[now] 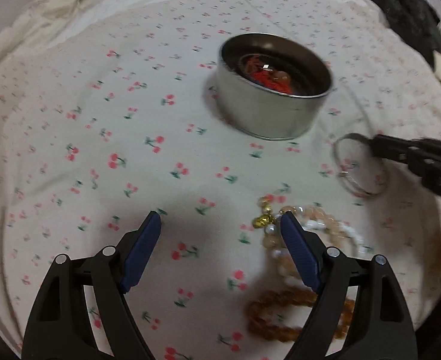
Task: Organize jewelry
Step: 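Grasp the thin silver bangle with the right gripper while the left grasps the peach-bead bracelet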
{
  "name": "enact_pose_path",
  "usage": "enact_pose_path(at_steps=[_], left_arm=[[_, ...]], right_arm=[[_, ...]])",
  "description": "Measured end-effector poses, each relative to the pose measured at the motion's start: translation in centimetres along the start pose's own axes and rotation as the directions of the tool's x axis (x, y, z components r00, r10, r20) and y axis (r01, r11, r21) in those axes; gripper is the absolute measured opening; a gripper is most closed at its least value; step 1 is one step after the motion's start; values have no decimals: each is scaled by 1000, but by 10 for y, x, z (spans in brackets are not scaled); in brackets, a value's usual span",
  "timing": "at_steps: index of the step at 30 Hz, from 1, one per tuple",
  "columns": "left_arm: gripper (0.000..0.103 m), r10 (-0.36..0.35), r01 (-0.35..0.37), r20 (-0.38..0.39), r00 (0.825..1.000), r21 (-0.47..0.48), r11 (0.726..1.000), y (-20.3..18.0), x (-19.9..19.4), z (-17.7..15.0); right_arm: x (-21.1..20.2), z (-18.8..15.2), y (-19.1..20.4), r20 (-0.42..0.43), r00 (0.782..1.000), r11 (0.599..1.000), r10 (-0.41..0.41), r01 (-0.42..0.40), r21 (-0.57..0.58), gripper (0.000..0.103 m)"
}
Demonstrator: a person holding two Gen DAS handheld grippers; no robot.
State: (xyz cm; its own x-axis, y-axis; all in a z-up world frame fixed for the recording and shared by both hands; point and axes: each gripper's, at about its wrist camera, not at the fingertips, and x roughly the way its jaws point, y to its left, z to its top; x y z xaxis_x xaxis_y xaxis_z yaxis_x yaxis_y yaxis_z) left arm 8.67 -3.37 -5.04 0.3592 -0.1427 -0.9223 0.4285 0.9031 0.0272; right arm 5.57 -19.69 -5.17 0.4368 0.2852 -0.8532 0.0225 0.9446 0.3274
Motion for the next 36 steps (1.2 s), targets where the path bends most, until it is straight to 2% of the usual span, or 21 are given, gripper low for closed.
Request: enact_pose_path(at_steps=[2,5,7,9,10,12,15,18,20,23,25,27,28,31,34,36], left_arm=[[75,31,-31,9,999,-2,1000,2,0,1],[71,164,-164,62,985,-6,986,10,-6,5],[71,119,-117,37,992,-40,992,20,-4,6],[71,30,-30,-5,1000,-74,997,29,1,4],[71,-1,0,-19,1000,-74,997,29,4,2],[71,26,-26,-2,1000,-36,999,23,4,-1],[64,10,-10,9,1000,-34,999,23,4,-3],[44,-11,12,31,999,-44,999,24,2,-7],[18,-32,34,35,999,-47,998,26,1,-5],[9,-63,65,41,997,-51,997,28,1,1],[8,-85,88,51,995,-62,994,30,-2,4],[7,-112,118,80,990,-79,990,34,-7,8],[7,-117,125,96,989,-81,989,34,-10,9],[7,-114,125,125,986,-81,989,37,-15,12],[7,-88,99,92,992,-112,989,40,-4,11],[9,-105,109,43,994,-124,986,44,9,9]], right_arm=[[1,-1,2,-6,1000,1000,0,0,5,7],[2,-1,2,-12,1000,1000,2,-1,8,7],[1,-1,2,-12,1000,1000,2,-2,5,14],[0,-1,2,-7,1000,1000,4,-4,4,36],[2,-1,4,-9,1000,1000,4,-4,-3,37],[6,-4,9,-19,1000,999,-16,16,-36,37],[10,-5,16,-17,999,996,-46,45,-79,43],[10,-6,18,-15,999,995,-42,40,-91,49],[11,-6,19,-13,999,994,-45,44,-100,49],[14,-6,21,-3,999,993,-52,51,-106,49],[14,-6,22,8,998,991,-62,62,-116,37],[12,-4,21,21,998,992,-59,61,-110,13],[11,-3,20,27,998,993,-54,57,-107,10],[11,-1,20,34,998,991,-59,63,-114,9],[18,-2,23,5,995,984,-98,98,-152,9],[20,-3,25,6,993,978,-115,114,-172,10]])
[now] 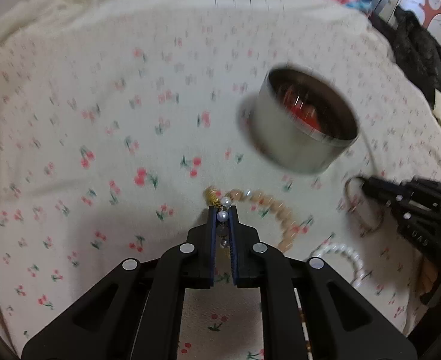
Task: Organize jewelry
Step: 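Grasp the thin silver bangle with the right gripper while the left grasps the peach-bead bracelet, then carry both bracelets over the silver tin and open both grippers to drop them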
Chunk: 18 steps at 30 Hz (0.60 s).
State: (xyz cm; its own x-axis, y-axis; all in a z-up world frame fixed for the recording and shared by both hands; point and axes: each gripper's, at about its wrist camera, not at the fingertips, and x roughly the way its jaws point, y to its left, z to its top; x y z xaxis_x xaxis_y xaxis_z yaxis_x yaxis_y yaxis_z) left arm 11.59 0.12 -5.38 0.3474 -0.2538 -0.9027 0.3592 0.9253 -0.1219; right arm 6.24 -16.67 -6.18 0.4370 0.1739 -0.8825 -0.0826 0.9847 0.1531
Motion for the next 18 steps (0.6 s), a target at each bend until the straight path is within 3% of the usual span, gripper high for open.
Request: enact_pose_path(at_steps=[3,5,7,9,10,18], left_arm=[[14,-13,13,-3,1000,-4,1000,1,3,-1],[25,-17,17,-4,1000,12,1000,-3,4,-2],[26,17,-17,4,1000,50,999,-13,5,-5],[19,40,-41,17,999,83,996,-19,3,-6],[7,38,-40,20,999,86,996,-19,1,-6],[7,78,-90,111,991,102,991,-24,-21,-4]], right_arm=[[2,-1,2,-4,1000,1000,-6,6,-11,10],[2,-1,1,0,1000,1000,0,0,-8,9],[-1,-1,1,14,1000,1000,8,-8,-5,5],[-4,0,1,29,999,1000,16,-16,-1,5],[-6,1,1,34,999,1000,22,-22,2,5],[-16,1,2,64,997,999,47,-48,3,5]])
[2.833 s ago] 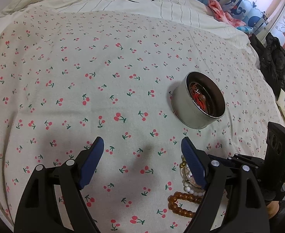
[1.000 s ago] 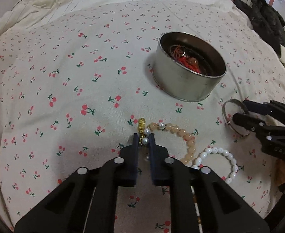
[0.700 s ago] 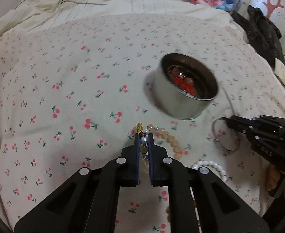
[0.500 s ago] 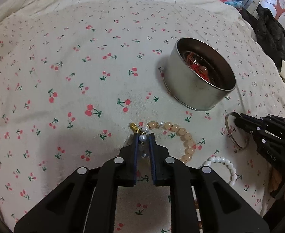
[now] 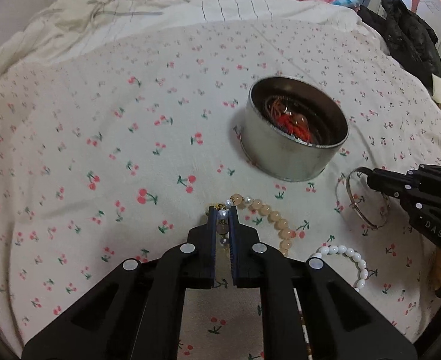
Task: Organize jewelry
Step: 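Carry both bracelets over the silver tin and open both grippers to drop them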
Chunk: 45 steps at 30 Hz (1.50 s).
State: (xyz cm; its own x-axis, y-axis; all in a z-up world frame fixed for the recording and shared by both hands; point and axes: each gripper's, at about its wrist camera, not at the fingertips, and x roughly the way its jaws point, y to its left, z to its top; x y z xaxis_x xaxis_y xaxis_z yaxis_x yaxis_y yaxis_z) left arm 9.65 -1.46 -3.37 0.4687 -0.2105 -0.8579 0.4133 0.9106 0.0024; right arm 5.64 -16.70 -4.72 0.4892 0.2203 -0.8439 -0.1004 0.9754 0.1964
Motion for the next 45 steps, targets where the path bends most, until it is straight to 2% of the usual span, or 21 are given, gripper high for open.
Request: enact_pose_path(at_steps=[9,20,29,37,45], left_arm=[[7,55,-61,95,994,56,997,-9,-23,8],[7,79,-95,171,982,88,992,-17,-37,11],[7,74,-96,202,977,98,991,-22,-43,13],[7,49,-83,285,957,110,990,-34,-63,22],[7,35,-72,312,949,108,991,-43,-66,30]], right_arm=[[-4,1,-4,16,1000,1000,15,-15,17,5],[-13,1,-5,42,998,999,44,-45,24,5],[-18,2,-7,58,996,997,61,-64,39,5],[-26,4,-12,83,994,996,68,-73,56,5],[-32,7,-19,101,992,994,74,-82,78,5]])
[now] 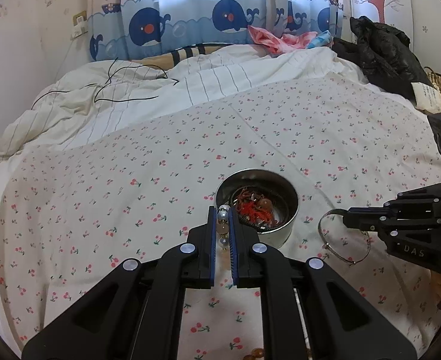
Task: Organize jewelry
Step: 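Carry both bracelets over the silver tin and open both grippers to drop them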
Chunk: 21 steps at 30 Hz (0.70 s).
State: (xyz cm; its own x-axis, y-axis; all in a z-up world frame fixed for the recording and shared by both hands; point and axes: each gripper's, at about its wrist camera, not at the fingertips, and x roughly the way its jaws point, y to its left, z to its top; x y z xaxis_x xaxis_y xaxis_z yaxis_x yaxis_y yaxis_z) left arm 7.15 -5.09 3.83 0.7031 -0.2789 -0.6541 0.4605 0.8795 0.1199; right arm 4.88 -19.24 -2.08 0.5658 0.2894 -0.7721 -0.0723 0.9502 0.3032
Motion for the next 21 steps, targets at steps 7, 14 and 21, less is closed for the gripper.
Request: enact_pose_path(at_steps=[7,14,21], left_arm=[[7,-25,26,36,999,-46,999,-2,0,11],[7,-129,136,46,991,-218,966,23,13,24],[7,-226,228,46,973,-331,916,40,30,24]], right_arm=[[-6,3,-6,18,1000,1000,-1,0,20,5],[-13,8,-17,41,999,999,-2,0,51,5],[-15,11,-26,59,998,996,11,-16,92,5]])
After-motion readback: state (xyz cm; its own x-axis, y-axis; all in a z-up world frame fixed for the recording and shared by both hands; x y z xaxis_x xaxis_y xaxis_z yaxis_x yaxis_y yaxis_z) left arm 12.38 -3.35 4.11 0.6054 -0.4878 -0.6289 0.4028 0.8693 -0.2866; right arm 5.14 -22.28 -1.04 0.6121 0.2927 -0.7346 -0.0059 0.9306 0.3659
